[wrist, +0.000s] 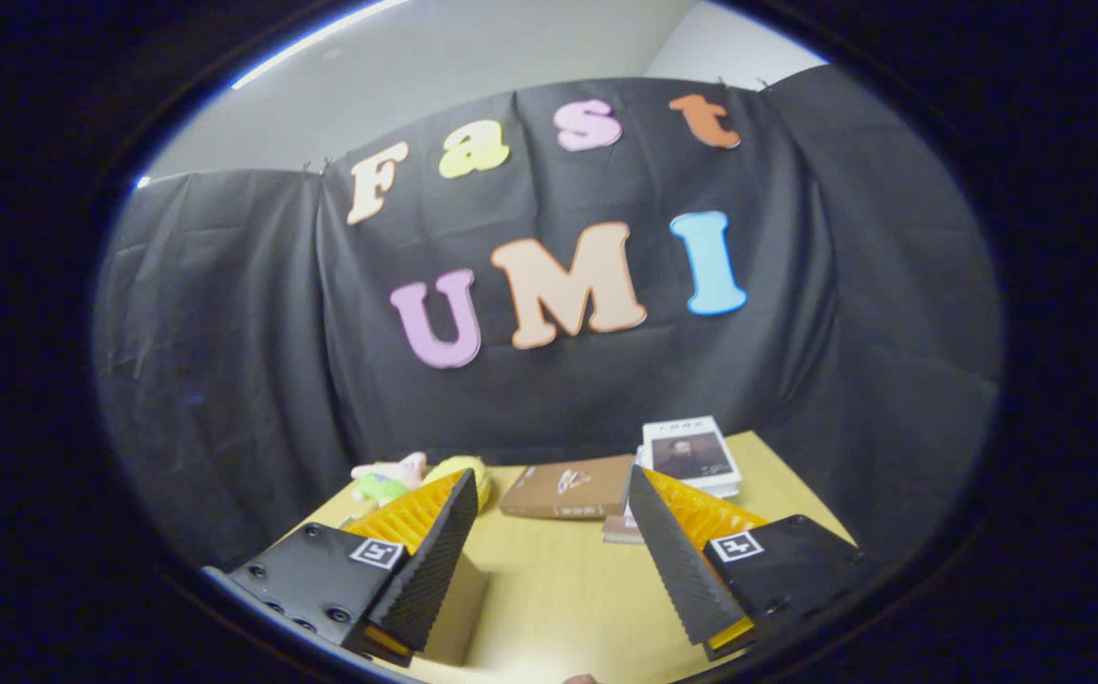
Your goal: Open the storage box then place both shoes into the box .Put the left shoe in first, then the right shoe, with the right side of both shoes facing outward in a uniform manner.
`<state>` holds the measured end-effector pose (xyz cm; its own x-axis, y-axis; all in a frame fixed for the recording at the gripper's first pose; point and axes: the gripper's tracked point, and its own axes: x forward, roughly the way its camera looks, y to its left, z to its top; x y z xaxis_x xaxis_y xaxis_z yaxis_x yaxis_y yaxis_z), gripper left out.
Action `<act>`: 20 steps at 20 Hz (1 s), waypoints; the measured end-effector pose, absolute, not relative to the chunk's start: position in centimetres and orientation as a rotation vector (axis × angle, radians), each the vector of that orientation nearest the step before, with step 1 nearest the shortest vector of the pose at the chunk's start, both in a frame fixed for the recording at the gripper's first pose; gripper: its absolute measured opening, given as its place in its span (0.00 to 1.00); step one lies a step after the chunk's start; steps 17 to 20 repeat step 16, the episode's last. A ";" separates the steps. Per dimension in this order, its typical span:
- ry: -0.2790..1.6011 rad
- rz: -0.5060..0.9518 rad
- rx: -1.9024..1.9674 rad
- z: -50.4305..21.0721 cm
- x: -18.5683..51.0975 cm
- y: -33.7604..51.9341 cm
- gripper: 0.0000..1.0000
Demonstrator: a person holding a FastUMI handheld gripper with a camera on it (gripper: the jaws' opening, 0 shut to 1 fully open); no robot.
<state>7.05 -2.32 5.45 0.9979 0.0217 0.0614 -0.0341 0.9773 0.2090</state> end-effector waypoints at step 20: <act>-0.168 -0.124 0.200 6.4 4.3 -10.3 1.00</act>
